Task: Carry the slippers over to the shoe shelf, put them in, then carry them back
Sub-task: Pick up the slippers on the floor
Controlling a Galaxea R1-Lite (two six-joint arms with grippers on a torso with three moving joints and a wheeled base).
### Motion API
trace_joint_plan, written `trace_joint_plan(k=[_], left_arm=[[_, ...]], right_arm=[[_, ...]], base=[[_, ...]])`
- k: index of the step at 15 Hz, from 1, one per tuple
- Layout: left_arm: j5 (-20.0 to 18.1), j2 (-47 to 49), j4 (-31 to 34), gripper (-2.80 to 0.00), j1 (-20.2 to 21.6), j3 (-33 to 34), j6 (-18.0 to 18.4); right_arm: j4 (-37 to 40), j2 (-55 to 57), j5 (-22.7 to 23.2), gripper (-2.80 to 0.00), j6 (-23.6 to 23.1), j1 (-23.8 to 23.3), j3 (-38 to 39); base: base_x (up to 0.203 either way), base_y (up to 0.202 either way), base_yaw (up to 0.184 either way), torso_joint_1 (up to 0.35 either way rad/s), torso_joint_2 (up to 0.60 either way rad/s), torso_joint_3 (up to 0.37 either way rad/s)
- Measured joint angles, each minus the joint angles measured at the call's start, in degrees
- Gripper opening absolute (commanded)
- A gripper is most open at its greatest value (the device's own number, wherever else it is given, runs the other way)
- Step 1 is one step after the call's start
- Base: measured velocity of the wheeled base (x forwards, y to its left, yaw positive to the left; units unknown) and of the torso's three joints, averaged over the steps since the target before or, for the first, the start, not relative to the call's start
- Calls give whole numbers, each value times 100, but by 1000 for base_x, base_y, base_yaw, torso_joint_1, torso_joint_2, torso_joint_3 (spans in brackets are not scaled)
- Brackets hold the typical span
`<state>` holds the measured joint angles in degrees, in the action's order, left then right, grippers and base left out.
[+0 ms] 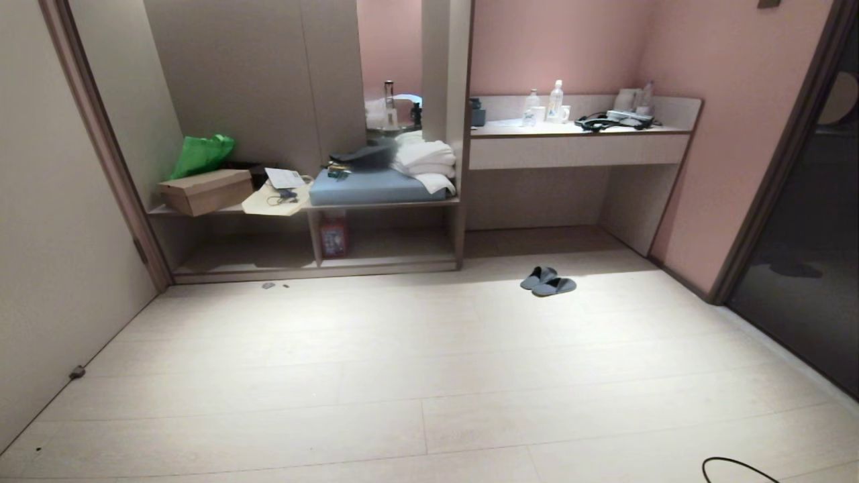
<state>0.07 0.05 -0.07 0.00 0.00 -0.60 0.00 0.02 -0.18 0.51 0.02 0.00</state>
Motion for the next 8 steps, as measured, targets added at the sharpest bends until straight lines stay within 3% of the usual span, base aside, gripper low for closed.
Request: trace_joint_plan(k=[6,8], left_arm=[[-1,0,0,-280,0,0,2],[0,0,-1,-280,0,0,0]], right_arm=[[0,0,0,-280,0,-2,0],[0,0,0,-280,-7,-2,0]], base=[[0,0,0,0,0,0],[110,0,-4,-6,-7,5]])
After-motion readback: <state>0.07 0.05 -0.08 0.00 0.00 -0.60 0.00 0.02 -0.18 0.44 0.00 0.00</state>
